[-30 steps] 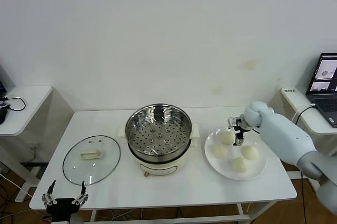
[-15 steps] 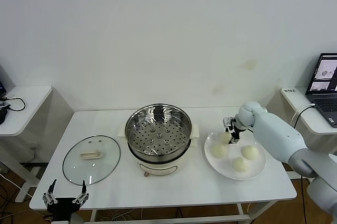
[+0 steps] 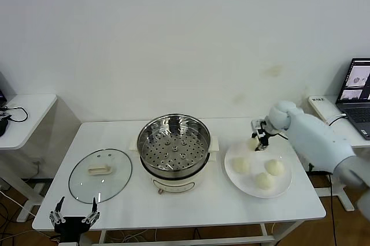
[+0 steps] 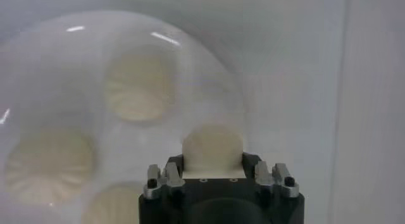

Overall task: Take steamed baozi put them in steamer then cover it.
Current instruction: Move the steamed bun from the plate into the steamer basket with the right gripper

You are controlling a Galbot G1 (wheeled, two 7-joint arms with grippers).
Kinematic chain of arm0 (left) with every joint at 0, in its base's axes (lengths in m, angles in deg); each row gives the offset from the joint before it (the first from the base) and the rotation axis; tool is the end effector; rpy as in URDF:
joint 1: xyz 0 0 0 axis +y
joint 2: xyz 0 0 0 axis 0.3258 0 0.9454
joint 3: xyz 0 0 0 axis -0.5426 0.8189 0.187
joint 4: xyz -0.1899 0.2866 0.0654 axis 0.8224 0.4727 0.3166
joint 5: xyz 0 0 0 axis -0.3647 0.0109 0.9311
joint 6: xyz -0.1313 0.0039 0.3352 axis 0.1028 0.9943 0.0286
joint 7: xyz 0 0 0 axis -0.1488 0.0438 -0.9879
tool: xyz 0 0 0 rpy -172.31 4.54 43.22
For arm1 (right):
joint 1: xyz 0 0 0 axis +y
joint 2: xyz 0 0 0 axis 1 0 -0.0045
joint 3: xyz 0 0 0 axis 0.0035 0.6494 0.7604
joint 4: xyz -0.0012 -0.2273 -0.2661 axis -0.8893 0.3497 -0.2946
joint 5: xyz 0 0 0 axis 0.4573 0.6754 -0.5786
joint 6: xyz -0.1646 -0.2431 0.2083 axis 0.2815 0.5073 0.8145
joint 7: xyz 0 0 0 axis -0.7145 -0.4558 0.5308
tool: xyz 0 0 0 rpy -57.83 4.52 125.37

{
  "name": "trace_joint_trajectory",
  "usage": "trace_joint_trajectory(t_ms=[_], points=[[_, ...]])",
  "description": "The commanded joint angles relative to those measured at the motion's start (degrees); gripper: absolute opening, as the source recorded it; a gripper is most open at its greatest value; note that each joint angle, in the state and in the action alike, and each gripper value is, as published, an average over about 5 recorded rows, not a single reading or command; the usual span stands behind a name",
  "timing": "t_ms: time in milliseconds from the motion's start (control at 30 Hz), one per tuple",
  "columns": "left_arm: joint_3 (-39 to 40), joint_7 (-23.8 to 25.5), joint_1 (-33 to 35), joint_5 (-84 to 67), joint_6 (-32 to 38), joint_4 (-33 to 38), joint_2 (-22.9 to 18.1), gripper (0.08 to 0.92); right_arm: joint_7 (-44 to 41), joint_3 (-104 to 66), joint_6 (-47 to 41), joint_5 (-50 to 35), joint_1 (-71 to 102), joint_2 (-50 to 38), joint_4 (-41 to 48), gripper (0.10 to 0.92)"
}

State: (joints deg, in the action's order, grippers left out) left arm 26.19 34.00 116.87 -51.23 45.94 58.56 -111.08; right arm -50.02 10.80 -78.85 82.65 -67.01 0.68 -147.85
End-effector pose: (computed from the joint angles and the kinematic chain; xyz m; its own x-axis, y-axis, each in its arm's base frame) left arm 0.1116 0.0742 -0.2922 -0.9160 -0.2928 0.2743 -0.1567 0.8905 0.4272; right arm 0.5883 -0.1223 -0.1581 -0.3373 -0.1013 0.9359 -0.9324 -0.1010 -0.3470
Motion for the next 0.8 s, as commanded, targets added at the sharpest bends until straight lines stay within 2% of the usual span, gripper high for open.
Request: trace_joint_trajectory(t_ms=[33, 300, 533, 667, 800], points=[[0.2, 0.0, -0.4, -0.1, 0.0, 0.0, 0.4, 0.823, -0.9, 7.9, -2.0, -11.7, -11.7, -5.5, -10.6, 0.577], [0.6, 0.1, -1.4, -0.7, -0.1, 0.8, 0.9, 0.823, -0.4, 18.0, -3.2, -22.0, -27.3, -0.6, -12.4, 0.585], [0.1, 0.1, -2.0, -1.4, -0.1, 0.8, 1.5, 0.823, 4.3, 22.8, -1.4, -28.0, -30.6, 9.5, -12.0, 0.585], [-0.6, 0.1, -2.3, -1.6, -0.1, 0.3, 1.9, 0.823, 6.5, 25.5, 1.4, -29.1, -30.7, 16.7, -11.2, 0.585], [-1.3, 0.2, -2.4, -1.9, -0.2, 0.1, 2.0, 0.823, 8.6, 29.3, 7.3, -25.3, -29.9, 22.5, -10.0, 0.585]])
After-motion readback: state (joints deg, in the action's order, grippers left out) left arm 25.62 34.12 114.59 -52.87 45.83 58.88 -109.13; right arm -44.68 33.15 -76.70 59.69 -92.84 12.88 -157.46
